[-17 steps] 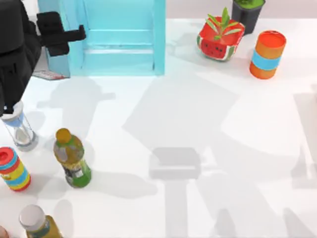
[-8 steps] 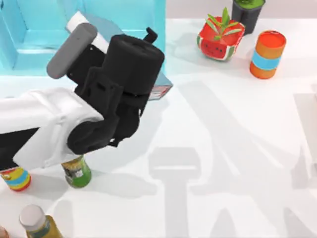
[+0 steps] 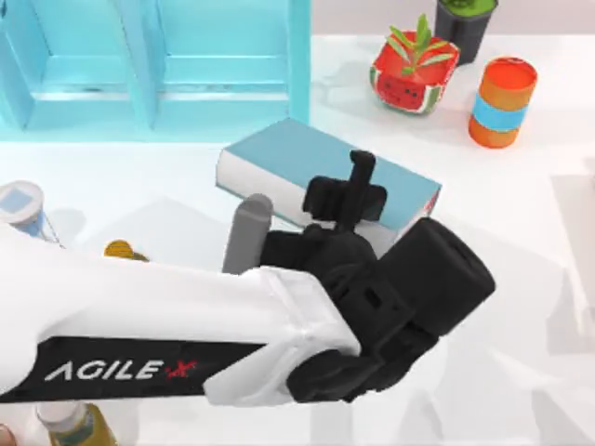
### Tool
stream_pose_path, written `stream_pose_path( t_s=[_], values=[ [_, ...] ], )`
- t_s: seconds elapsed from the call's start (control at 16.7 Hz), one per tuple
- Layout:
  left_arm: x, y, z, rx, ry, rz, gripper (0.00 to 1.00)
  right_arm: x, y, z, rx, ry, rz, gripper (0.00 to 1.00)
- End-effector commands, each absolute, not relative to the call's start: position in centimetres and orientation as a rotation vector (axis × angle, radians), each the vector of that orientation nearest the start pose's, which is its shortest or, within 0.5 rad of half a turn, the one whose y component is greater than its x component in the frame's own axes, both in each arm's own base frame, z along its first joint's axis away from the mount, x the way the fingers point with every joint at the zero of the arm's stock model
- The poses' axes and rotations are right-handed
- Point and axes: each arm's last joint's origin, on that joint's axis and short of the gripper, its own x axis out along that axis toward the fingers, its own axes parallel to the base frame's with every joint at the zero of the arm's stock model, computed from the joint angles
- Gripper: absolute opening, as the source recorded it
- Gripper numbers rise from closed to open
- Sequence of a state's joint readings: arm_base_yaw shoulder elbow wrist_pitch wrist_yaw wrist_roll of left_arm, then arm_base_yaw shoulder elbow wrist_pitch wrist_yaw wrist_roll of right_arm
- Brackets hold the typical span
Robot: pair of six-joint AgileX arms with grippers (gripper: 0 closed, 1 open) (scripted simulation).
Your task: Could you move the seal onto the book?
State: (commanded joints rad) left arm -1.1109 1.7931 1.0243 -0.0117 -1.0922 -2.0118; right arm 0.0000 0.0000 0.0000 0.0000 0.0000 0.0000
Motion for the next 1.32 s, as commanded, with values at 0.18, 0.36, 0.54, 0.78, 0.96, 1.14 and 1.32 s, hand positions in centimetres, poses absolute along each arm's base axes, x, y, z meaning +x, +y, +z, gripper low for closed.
stream_pose_path(
  t_s=[0.18,0.36,0.54,0.78,0.96,1.14,1.32],
  values=[
    [16.3,-32.9,15.4,-1.424,0.164,0.31,0.0,10.6,-0.1,16.0,0.0,0.0,0.0,1.0],
    [14.6,-34.0,14.2,-1.506,0.134,0.295,0.0,10.6,-0.1,16.0,0.0,0.0,0.0,1.0],
    [14.0,-34.4,13.7,-1.534,0.124,0.288,0.0,10.6,-0.1,16.0,0.0,0.0,0.0,1.0],
    [14.0,-34.4,13.7,-1.534,0.124,0.288,0.0,10.6,-0.1,16.0,0.0,0.0,0.0,1.0],
    [14.0,-34.3,13.6,-1.529,0.127,0.292,0.0,10.6,-0.1,16.0,0.0,0.0,0.0,1.0],
    [13.6,-34.4,13.8,-1.534,0.124,0.288,0.0,10.6,-0.1,16.0,0.0,0.0,0.0,1.0],
    [13.7,-34.3,13.5,-1.526,0.126,0.293,0.0,10.6,-0.1,16.0,0.0,0.0,0.0,1.0]
  ],
)
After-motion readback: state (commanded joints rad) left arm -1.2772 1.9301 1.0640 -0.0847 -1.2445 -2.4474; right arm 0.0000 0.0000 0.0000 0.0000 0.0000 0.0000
